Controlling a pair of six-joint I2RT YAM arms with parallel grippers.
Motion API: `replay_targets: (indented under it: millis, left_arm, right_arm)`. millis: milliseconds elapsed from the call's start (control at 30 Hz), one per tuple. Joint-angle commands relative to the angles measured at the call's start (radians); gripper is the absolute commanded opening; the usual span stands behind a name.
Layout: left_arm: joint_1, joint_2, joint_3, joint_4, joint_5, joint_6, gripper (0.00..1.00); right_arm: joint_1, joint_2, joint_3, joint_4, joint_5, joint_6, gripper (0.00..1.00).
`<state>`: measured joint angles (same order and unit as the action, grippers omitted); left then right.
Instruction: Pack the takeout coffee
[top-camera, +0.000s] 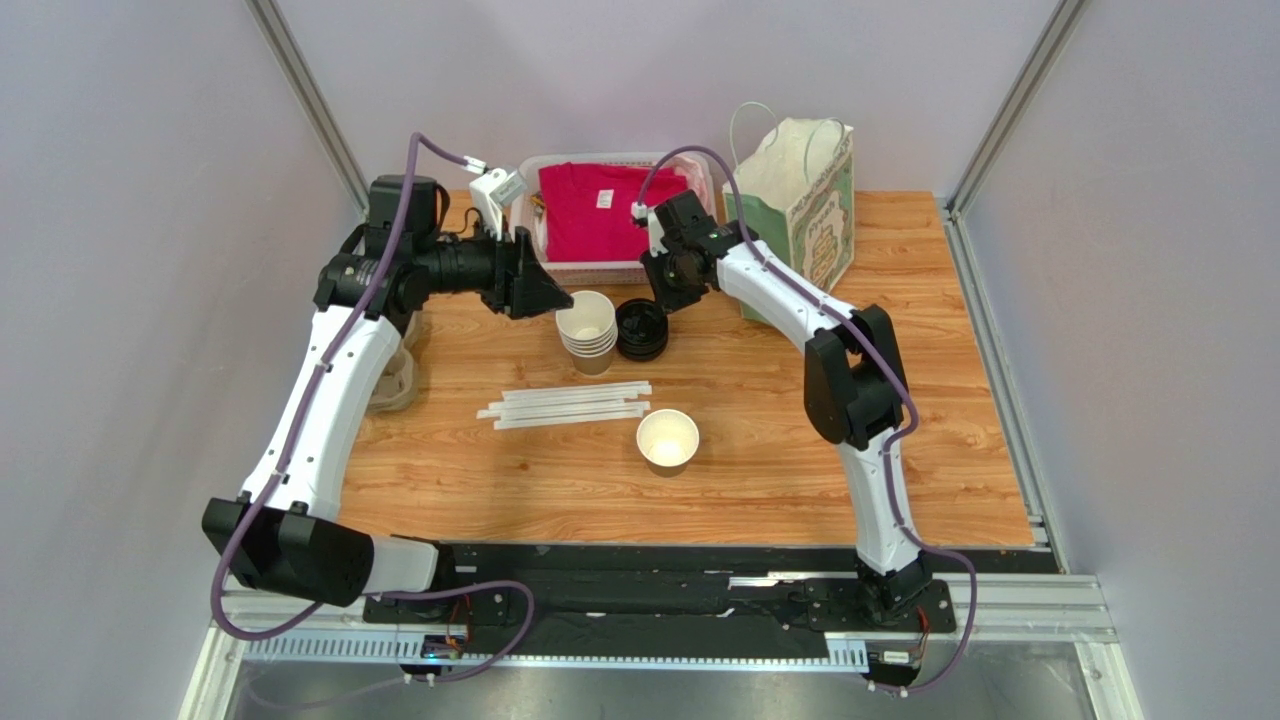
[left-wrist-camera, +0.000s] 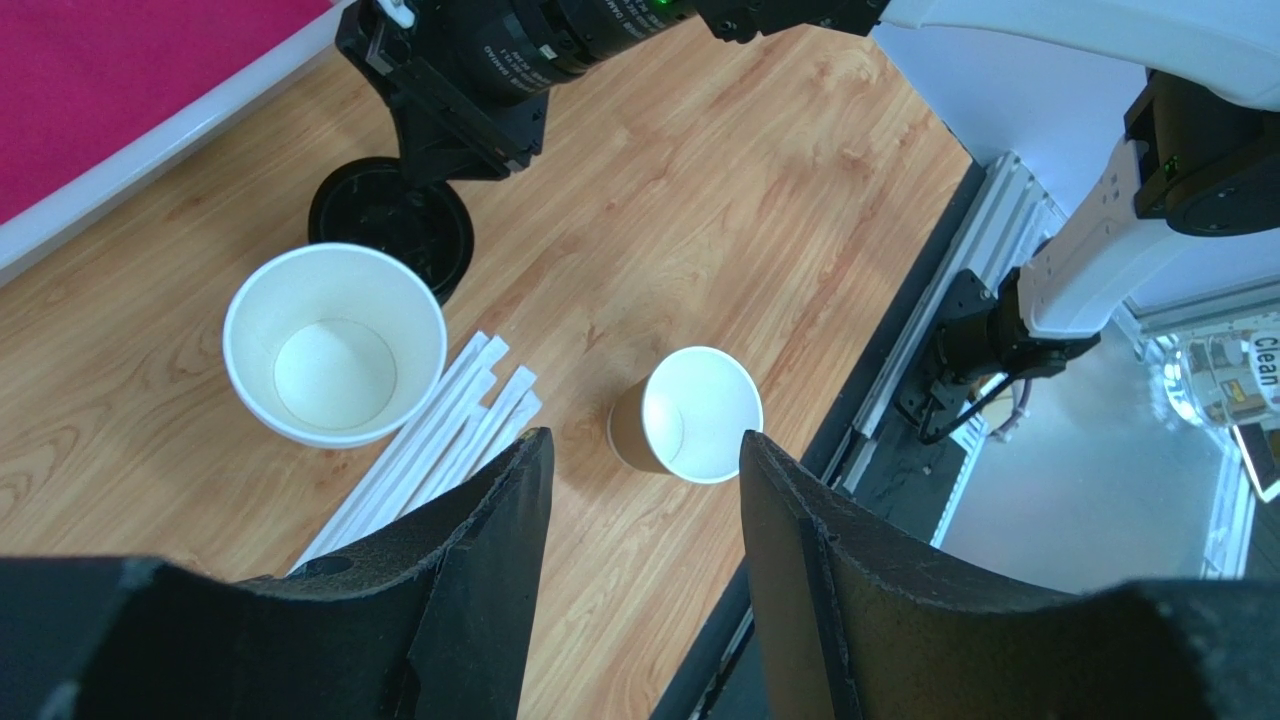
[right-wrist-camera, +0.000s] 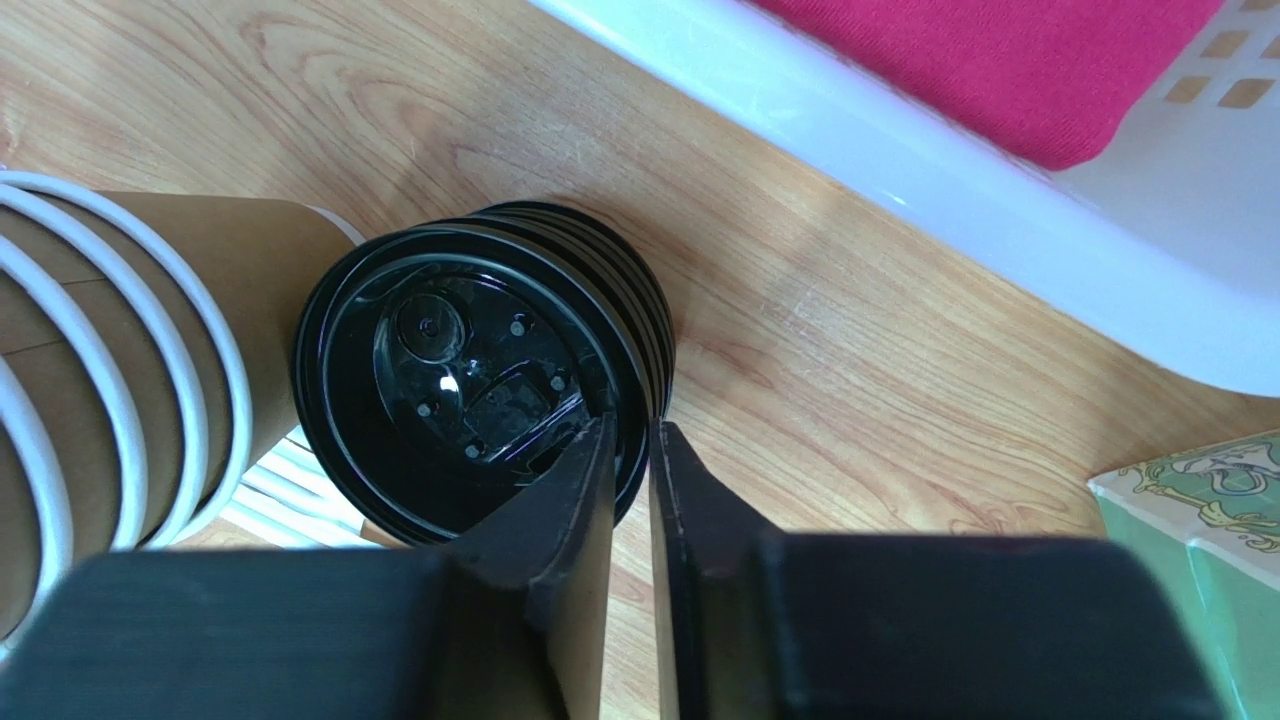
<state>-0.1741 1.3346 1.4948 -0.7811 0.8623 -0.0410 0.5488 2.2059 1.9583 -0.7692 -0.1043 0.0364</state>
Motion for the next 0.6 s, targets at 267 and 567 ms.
replay_targets:
  millis: [267, 567]
  left_arm:
    - [0.015, 0.02, 0.025, 0.023, 0.034, -0.017, 0.57]
    - [0.018, 0.026, 0.027, 0.019, 0.034, -0.01, 0.57]
  right_arm:
    - [0.007, 0.015, 0.059, -0.005, 0.028, -0.006, 0.14]
    - [0.008, 0.029, 0.074, -0.021, 0.008, -0.004, 0.0]
